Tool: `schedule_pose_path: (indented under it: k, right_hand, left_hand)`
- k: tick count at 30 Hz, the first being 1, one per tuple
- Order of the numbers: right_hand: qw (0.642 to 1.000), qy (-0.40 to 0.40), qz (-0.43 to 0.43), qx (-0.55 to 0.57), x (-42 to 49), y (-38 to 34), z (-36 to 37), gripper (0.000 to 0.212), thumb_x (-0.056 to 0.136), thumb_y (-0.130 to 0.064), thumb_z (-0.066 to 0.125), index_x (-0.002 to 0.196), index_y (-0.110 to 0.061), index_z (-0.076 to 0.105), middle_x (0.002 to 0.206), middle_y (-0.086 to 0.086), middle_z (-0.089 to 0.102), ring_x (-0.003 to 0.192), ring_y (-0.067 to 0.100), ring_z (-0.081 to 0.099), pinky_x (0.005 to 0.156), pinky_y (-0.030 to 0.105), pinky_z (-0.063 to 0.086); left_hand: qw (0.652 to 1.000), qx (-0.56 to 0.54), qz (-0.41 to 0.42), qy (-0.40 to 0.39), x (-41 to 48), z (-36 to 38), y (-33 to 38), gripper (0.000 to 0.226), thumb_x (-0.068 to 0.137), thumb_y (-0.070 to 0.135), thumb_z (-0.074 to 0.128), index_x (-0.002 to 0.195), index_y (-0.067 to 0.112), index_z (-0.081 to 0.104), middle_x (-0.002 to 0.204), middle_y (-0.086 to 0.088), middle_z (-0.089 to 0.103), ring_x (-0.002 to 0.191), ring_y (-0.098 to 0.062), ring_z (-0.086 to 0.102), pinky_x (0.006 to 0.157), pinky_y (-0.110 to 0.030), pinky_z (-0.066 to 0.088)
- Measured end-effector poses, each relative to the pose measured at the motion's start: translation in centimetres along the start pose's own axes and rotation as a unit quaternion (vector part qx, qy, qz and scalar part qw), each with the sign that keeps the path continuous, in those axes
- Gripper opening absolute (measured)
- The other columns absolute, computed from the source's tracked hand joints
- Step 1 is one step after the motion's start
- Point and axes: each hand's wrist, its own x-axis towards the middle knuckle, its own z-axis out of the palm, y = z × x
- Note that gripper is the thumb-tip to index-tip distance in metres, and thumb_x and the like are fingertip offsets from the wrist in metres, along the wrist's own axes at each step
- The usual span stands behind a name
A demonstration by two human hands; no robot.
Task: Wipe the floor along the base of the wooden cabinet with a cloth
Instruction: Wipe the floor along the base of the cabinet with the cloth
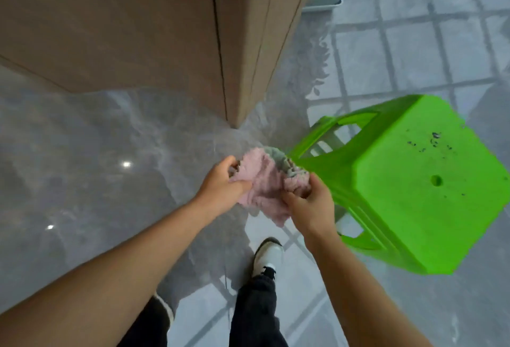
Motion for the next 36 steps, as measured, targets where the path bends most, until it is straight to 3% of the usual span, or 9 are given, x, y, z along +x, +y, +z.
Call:
schedule_pose_path:
  k: [5,9,16,19,22,25,27,31,36]
  right_hand:
    - [0.996,-0.077,0.028,0.036,-0.5,-2.6,11.4,0.025,0.071,-0.003,0.074,0.085,-0.022,0.064,0.087,0.003,0.071,0.078,0.016,0.063,0.077,0.04,0.055]
    - [0.993,-0.068,0.059,0.078,0.5,-1.5,18.6,0.025,0.065,-0.014,0.072,0.088,-0.022,0.066,0.09,0.007,0.074,0.086,0.026,0.07,0.082,0.049,0.059]
    - [0.996,-0.026,0.066,0.049,12.8,4.1,26.0,0.025,0.079,0.0,0.066,0.084,-0.024,0.06,0.08,-0.004,0.067,0.089,0.027,0.068,0.086,0.046,0.057]
    - [0.997,0.021,-0.01,-0.073,20.2,8.3,29.4,0.029,0.082,-0.01,0.068,0.108,-0.012,0.056,0.096,0.007,0.066,0.097,0.033,0.066,0.085,0.046,0.055]
    - [0.967,0.053,-0.137,-0.21,24.1,12.0,32.8,0.058,0.084,-0.016,0.066,0.137,-0.017,0.041,0.135,0.01,0.05,0.121,0.029,0.051,0.103,0.045,0.047]
    - [0.907,-0.015,-0.32,-0.272,25.2,13.9,35.8,0.064,0.087,-0.033,0.054,0.146,-0.022,0.033,0.151,0.012,0.038,0.136,0.033,0.038,0.111,0.045,0.038]
    - [0.862,-0.109,-0.335,-0.366,26.2,13.8,36.8,0.07,0.093,-0.05,0.041,0.154,-0.037,0.01,0.165,0.009,0.01,0.151,0.035,0.009,0.121,0.05,0.02]
    - [0.819,-0.151,-0.269,-0.484,27.5,13.0,39.5,0.083,0.087,-0.079,0.014,0.146,-0.039,-0.03,0.158,0.0,-0.036,0.144,0.034,-0.032,0.121,0.057,-0.007]
    - [0.823,-0.094,-0.292,-0.479,28.2,9.1,48.1,0.09,0.083,-0.08,0.012,0.153,-0.03,-0.014,0.163,0.009,-0.021,0.147,0.044,-0.021,0.118,0.062,-0.009]
  left_hand:
    - [0.994,-0.06,-0.093,0.015,1.1,-12.0,-5.2,0.043,0.076,-0.003,0.072,0.109,0.02,0.057,0.114,-0.01,0.064,0.082,-0.021,0.062,0.053,-0.025,0.053]
    - [0.993,-0.093,-0.077,0.013,5.2,-16.5,-6.8,0.044,0.078,-0.012,0.063,0.102,0.025,0.059,0.108,-0.005,0.063,0.075,-0.018,0.059,0.047,-0.025,0.05]
    - [0.99,-0.119,-0.059,0.056,20.6,-14.6,-14.7,0.046,0.081,-0.008,0.061,0.122,0.013,0.06,0.104,-0.007,0.066,0.065,-0.016,0.058,0.039,-0.019,0.046]
    - [0.991,-0.112,-0.018,0.067,29.1,-12.2,-19.3,0.044,0.081,-0.003,0.061,0.118,0.023,0.059,0.117,-0.01,0.069,0.078,-0.021,0.065,0.055,-0.028,0.057]
    - [0.98,0.137,0.133,0.065,35.1,-12.0,-23.2,0.06,0.08,0.022,0.063,0.138,0.024,0.046,0.138,-0.004,0.059,0.121,-0.025,0.058,0.103,-0.04,0.047]
    - [0.893,0.36,0.257,0.09,38.0,-13.8,-26.4,0.066,0.084,0.044,0.055,0.144,0.02,0.04,0.15,-0.004,0.045,0.133,-0.028,0.045,0.111,-0.04,0.037]
    - [0.848,0.433,0.274,0.137,38.3,-15.8,-27.7,0.068,0.085,0.054,0.049,0.142,0.018,0.044,0.156,-0.007,0.038,0.13,-0.033,0.047,0.104,-0.045,0.041]
    - [0.82,0.485,0.179,0.245,37.3,-22.5,-30.7,0.077,0.082,0.061,0.04,0.143,0.014,0.042,0.159,-0.017,0.03,0.139,-0.045,0.036,0.103,-0.058,0.039]
    - [0.825,0.462,-0.011,0.325,34.8,-28.8,-35.8,0.091,0.08,0.073,0.021,0.152,0.018,0.023,0.162,-0.021,0.018,0.146,-0.051,0.013,0.114,-0.064,0.018]
